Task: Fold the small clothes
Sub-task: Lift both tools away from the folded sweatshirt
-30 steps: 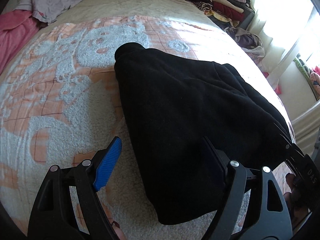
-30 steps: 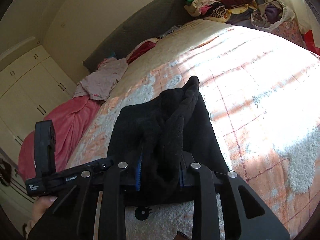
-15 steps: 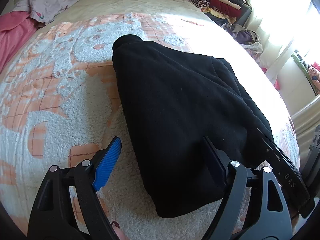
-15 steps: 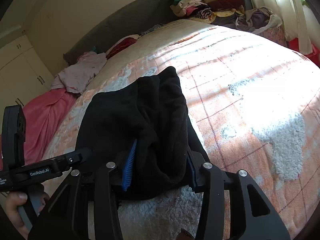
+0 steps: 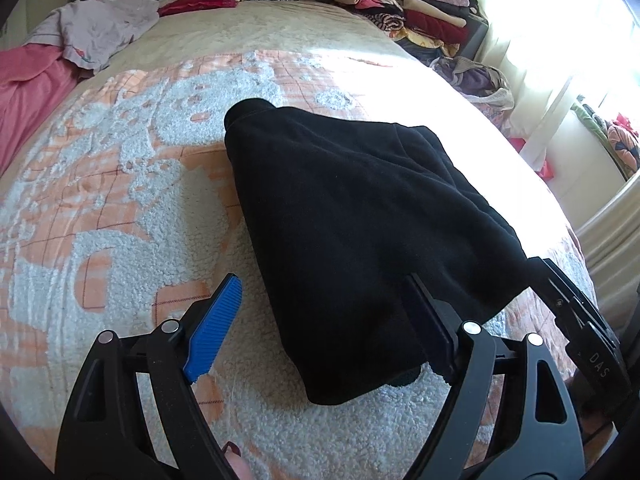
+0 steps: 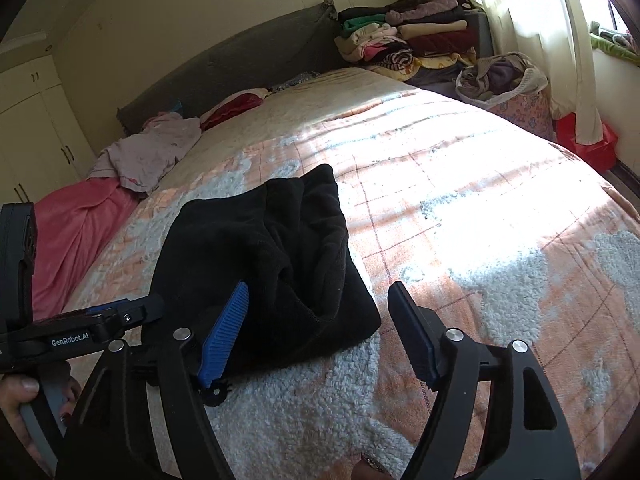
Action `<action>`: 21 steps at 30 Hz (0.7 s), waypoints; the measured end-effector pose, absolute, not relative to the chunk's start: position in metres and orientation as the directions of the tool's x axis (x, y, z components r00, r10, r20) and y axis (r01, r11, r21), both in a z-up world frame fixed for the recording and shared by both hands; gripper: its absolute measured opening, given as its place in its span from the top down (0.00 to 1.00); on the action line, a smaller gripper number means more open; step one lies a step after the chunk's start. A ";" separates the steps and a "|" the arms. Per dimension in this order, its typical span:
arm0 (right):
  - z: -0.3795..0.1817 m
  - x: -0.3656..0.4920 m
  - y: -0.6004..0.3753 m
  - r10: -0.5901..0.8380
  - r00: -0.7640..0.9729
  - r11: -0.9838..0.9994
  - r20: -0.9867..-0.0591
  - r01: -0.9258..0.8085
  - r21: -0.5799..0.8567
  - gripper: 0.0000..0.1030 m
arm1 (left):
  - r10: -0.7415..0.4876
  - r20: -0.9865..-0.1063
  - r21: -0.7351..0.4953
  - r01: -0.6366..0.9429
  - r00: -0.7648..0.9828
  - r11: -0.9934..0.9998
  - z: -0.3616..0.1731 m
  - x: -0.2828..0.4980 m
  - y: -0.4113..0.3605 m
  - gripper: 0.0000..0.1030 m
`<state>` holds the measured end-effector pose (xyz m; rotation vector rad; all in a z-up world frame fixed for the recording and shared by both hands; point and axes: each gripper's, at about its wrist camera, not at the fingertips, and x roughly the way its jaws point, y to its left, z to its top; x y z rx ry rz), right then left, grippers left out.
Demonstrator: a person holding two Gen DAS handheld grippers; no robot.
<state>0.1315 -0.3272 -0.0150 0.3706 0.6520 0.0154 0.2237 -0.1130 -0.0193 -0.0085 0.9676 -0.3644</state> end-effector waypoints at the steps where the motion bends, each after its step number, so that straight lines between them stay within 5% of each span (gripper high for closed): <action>1: -0.010 0.125 -0.328 0.120 0.808 0.937 -0.577 0.101 0.335 0.24 | -0.309 -0.793 -0.165 0.303 0.525 0.939 -0.016 0.220 -0.112 0.22; 4: 0.006 0.107 -0.331 0.091 0.840 0.946 -0.535 0.094 0.309 0.13 | -0.301 -0.763 -0.145 0.303 0.571 0.942 -0.005 0.207 -0.110 0.09; 8: 0.023 0.082 -0.329 0.056 0.874 0.964 -0.482 0.079 0.255 0.05 | -0.297 -0.726 -0.127 0.303 0.621 0.945 0.006 0.190 -0.104 0.09; 21: 0.033 0.023 -0.307 0.039 0.886 0.986 -0.462 0.040 0.160 0.04 | -0.287 -0.658 -0.125 0.275 0.696 0.953 0.009 0.138 -0.073 0.09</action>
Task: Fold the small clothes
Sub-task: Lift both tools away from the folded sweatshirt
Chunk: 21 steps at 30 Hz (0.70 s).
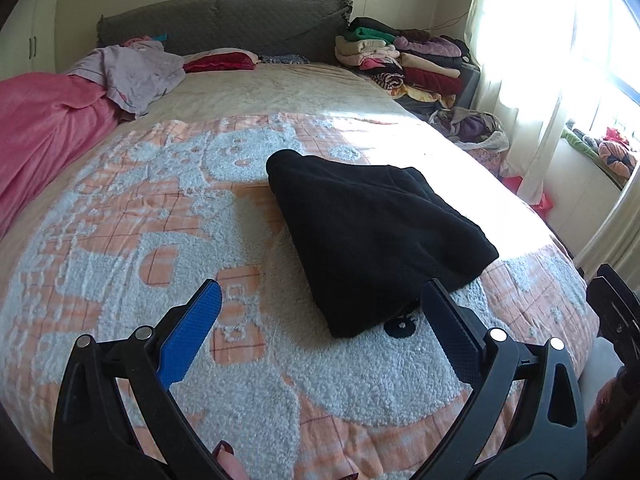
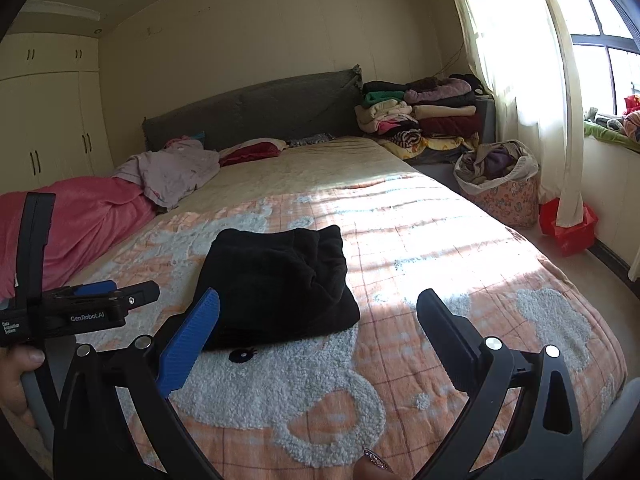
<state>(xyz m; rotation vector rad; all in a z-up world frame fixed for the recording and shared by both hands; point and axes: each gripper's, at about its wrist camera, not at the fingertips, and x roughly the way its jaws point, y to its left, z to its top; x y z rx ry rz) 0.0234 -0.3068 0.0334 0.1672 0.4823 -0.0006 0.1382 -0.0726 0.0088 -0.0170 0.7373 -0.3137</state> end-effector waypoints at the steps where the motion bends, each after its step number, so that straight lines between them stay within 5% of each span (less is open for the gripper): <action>1: 0.030 0.021 -0.305 0.034 0.879 0.987 -0.476 0.044 0.152 0.04 | -0.283 -0.665 -0.123 0.272 0.691 0.954 0.005 0.134 -0.071 0.09; 21: 0.011 0.017 -0.291 0.042 0.830 0.984 -0.557 0.061 0.166 0.04 | -0.274 -0.685 -0.104 0.281 0.675 0.954 -0.008 0.118 -0.075 0.09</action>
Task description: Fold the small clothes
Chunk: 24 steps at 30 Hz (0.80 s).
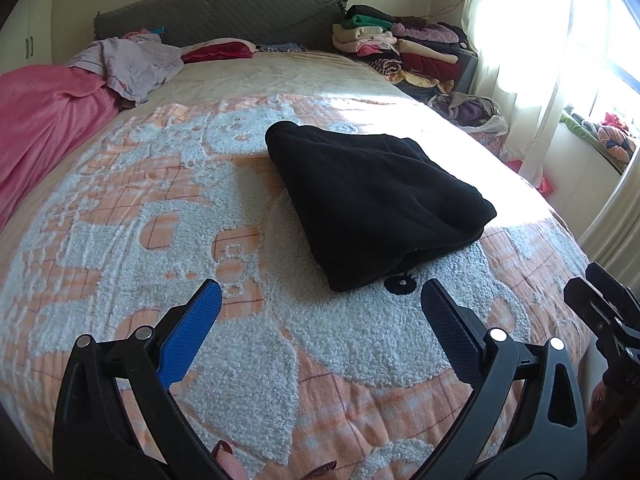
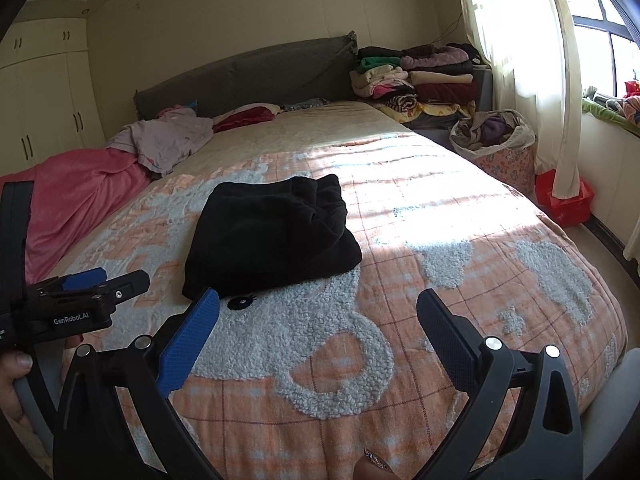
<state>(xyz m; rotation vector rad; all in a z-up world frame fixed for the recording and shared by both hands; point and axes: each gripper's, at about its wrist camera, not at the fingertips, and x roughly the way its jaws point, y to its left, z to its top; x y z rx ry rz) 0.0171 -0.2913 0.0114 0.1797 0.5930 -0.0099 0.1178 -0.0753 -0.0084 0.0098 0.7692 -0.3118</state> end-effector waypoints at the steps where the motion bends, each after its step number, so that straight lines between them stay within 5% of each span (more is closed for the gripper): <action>1: 0.011 0.017 -0.291 0.043 0.829 0.984 -0.557 0.060 0.166 0.04 | -0.271 -0.685 -0.103 0.279 0.676 0.955 -0.008 0.117 -0.075 0.09; 24: 0.008 0.016 -0.289 0.041 0.823 0.984 -0.566 0.064 0.165 0.04 | -0.253 -0.690 -0.091 0.265 0.678 0.960 -0.007 0.117 -0.072 0.09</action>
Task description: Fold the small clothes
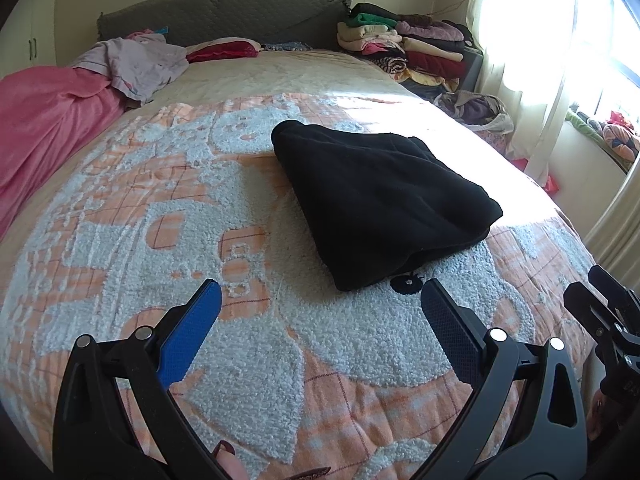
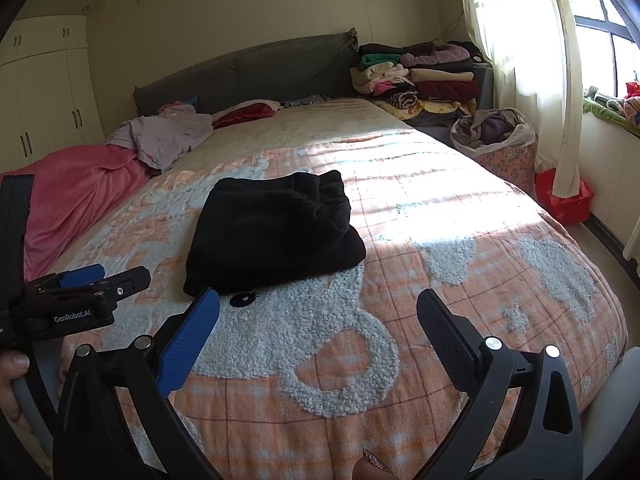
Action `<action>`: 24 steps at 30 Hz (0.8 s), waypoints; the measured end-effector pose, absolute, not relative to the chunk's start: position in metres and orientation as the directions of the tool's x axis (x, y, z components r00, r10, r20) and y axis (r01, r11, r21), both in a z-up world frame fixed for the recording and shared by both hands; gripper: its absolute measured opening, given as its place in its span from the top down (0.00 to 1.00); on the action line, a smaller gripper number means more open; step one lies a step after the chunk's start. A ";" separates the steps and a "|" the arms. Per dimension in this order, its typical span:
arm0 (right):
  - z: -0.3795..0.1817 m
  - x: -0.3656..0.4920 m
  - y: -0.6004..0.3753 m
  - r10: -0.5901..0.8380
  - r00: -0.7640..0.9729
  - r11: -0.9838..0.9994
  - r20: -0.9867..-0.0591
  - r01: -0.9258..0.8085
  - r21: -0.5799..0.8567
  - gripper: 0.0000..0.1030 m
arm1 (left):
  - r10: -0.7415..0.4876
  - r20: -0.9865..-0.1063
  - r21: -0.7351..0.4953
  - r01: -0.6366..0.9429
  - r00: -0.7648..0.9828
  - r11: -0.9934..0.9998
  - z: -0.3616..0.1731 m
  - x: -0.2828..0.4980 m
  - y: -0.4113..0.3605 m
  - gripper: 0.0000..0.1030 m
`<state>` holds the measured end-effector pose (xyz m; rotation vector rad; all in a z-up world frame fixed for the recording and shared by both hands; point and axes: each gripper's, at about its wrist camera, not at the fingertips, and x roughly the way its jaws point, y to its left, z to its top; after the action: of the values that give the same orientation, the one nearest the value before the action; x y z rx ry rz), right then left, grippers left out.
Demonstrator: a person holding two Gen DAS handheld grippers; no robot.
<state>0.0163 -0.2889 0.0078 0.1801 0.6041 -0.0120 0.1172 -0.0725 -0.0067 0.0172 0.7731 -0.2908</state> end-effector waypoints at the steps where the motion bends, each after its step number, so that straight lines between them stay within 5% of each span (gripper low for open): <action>1: 0.008 0.017 -0.289 0.042 0.823 0.984 -0.567 0.063 0.164 0.04 | -0.253 -0.689 -0.091 0.265 0.679 0.960 -0.007 0.118 -0.073 0.09; 24: 0.009 0.018 -0.289 0.044 0.821 0.984 -0.570 0.063 0.167 0.04 | -0.220 -0.688 -0.058 0.250 0.691 0.967 -0.005 0.115 -0.075 0.09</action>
<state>0.0182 -0.2886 0.0089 0.1821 0.6093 -0.0098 0.1153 -0.0749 -0.0050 0.0412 0.7638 -0.2624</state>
